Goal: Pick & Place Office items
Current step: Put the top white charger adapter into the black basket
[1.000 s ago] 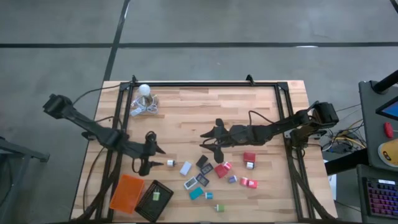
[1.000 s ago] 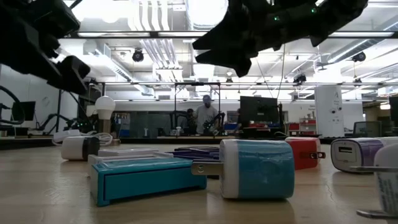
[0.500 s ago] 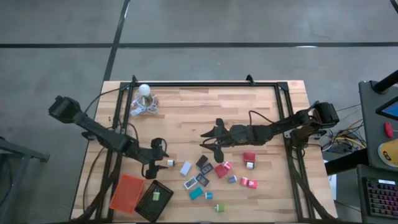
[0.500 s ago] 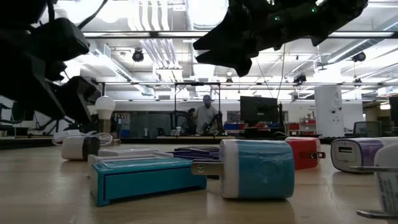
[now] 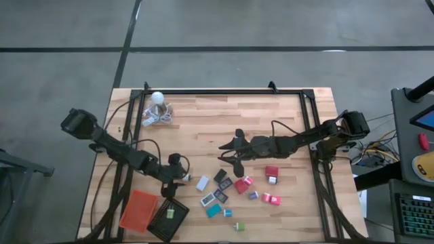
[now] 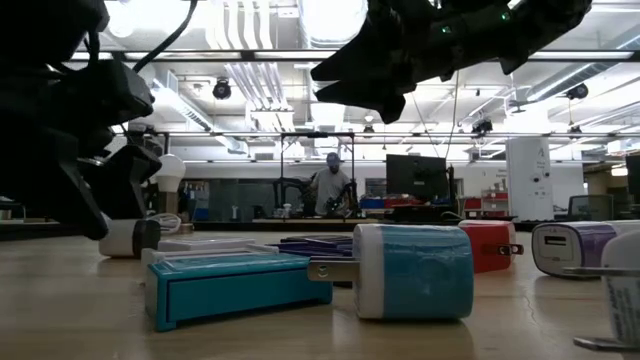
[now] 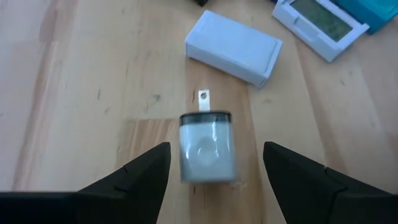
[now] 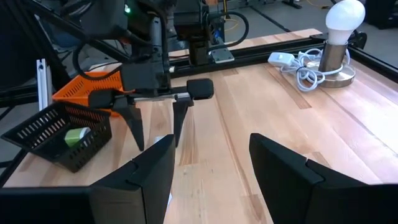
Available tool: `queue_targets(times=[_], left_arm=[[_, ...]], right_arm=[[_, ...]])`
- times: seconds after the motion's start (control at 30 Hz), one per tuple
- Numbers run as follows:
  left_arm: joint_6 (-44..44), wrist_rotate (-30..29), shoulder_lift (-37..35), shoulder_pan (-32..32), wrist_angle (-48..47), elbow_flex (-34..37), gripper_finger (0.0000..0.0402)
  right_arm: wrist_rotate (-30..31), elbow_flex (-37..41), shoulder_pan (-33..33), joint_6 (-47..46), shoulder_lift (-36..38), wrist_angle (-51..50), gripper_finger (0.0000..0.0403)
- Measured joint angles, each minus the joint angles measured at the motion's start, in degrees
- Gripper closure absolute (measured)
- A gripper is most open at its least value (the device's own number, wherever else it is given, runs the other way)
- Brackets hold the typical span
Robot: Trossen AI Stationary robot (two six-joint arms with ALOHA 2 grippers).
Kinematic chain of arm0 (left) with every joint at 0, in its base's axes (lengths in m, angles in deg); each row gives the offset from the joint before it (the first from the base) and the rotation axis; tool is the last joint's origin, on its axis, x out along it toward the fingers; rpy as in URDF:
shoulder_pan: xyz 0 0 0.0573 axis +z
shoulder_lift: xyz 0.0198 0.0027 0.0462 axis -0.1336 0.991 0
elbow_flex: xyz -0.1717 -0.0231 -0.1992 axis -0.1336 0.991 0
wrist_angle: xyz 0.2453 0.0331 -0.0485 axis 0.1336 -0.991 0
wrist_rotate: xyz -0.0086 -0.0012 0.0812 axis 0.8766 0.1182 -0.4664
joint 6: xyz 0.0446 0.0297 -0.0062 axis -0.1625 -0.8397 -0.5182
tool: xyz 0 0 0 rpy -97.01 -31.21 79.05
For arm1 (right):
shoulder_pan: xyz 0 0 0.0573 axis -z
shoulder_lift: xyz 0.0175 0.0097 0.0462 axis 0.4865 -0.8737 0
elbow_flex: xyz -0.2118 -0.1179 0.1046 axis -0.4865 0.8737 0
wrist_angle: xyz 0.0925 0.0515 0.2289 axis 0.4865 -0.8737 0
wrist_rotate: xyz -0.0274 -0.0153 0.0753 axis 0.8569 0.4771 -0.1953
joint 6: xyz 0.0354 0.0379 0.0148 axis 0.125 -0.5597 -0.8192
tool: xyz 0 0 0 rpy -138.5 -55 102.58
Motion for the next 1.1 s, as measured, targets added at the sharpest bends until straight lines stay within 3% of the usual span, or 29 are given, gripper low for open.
queue_targets(times=[0.33,0.77,1.1], left_arm=[[-0.1,0.0,0.7,0.0,0.0,0.0,0.0152],[-0.1,0.0,0.7,0.0,0.1,0.0,0.0274],[-0.6,0.0,0.5,0.0,-0.1,0.0,0.0266]], right_arm=[[0.0,0.0,0.0,0.0,0.0,0.0,0.0199],[0.0,0.0,0.0,0.0,-0.1,0.0,0.0199],[0.0,0.0,0.0,0.0,-0.1,0.0,0.0199]])
